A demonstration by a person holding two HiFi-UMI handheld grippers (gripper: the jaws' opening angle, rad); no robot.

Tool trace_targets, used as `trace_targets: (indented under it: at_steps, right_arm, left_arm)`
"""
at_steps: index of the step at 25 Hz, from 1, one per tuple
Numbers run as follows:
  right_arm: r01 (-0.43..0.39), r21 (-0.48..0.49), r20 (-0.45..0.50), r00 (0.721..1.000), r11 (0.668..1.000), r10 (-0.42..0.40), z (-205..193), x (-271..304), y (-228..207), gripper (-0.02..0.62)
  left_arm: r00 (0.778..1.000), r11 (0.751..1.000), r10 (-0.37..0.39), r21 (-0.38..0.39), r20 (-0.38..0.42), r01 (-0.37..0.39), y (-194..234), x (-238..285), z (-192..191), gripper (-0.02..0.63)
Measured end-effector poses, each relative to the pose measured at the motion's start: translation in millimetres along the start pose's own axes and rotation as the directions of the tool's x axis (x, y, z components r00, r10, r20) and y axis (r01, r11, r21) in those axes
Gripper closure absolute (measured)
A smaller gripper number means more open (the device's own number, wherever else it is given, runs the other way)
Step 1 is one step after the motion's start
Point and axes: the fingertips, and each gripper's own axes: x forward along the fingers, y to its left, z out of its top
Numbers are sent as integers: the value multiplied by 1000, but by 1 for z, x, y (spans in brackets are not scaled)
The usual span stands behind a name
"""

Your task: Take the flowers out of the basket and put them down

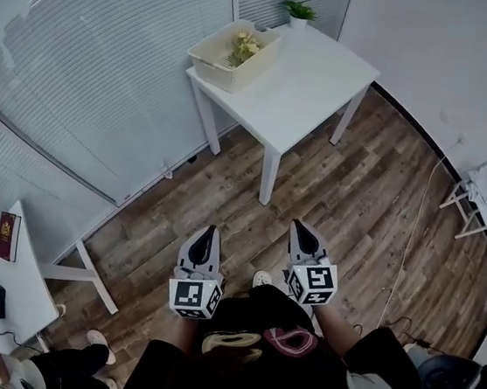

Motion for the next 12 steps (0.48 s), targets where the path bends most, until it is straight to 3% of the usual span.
trace_targets:
  at_steps: [12]
  right_arm:
    - [-51,-7,-32,998,999,51,3,46,-67,584]
  left_arm:
    - [1000,999,31,-27,-1,-31,-27,74,-8,588]
